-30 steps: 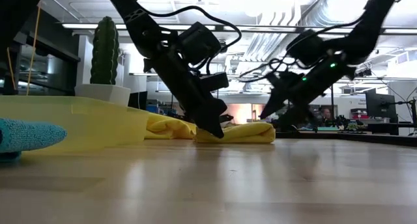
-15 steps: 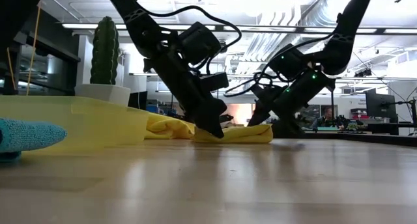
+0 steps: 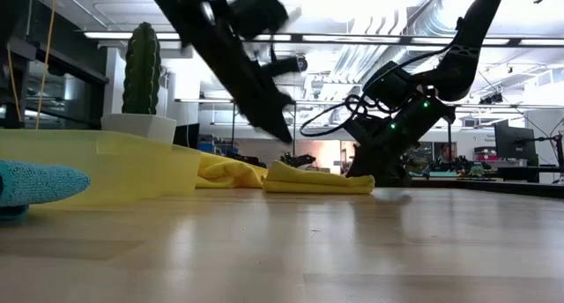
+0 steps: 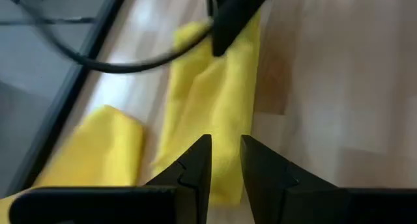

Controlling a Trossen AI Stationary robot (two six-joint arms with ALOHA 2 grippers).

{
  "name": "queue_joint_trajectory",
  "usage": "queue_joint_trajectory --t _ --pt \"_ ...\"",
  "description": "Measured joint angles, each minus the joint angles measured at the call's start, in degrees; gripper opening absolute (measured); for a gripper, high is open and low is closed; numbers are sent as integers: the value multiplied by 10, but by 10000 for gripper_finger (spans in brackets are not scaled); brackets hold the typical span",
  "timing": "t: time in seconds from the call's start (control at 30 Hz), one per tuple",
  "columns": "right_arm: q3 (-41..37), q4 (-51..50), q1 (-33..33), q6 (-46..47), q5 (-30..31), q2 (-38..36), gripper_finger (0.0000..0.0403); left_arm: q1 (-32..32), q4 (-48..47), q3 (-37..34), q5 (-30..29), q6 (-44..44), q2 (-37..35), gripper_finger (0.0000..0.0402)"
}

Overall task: Fold microfiber towels
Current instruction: Put the folded yellow microfiber towel into the yellow bin

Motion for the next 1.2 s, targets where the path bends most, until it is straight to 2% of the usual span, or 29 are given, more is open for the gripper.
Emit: queue_joint_trajectory --t 0.13,0.3,0.47,0.57,0.87,0.93,1.03,1.2 --pt "-1 -28 4 -28 -7 -45 6 -25 -51 0 -1 -6 -112 70" --pt "42 -118 33 -81 0 -124 4 -69 -59 0 -4 -9 -263 70" --pt "135 -207 79 -139 34 -157 2 -129 -48 -15 -38 -7 -372 70" --pt "203 -263 100 -170 35 -155 2 -169 -19 -55 -67 -4 -426 70" --pt "379 -328 130 -219 36 -108 1 -261 206 -241 -193 59 -548 70" --pt "413 -328 135 -221 35 -82 1 -272 257 -254 -203 87 -565 70" --pt "461 -337 140 -233 25 -32 0 -289 270 -263 -204 100 -591 70" --pt "549 -352 142 -247 -47 67 0 -313 263 -264 -201 102 -597 70"
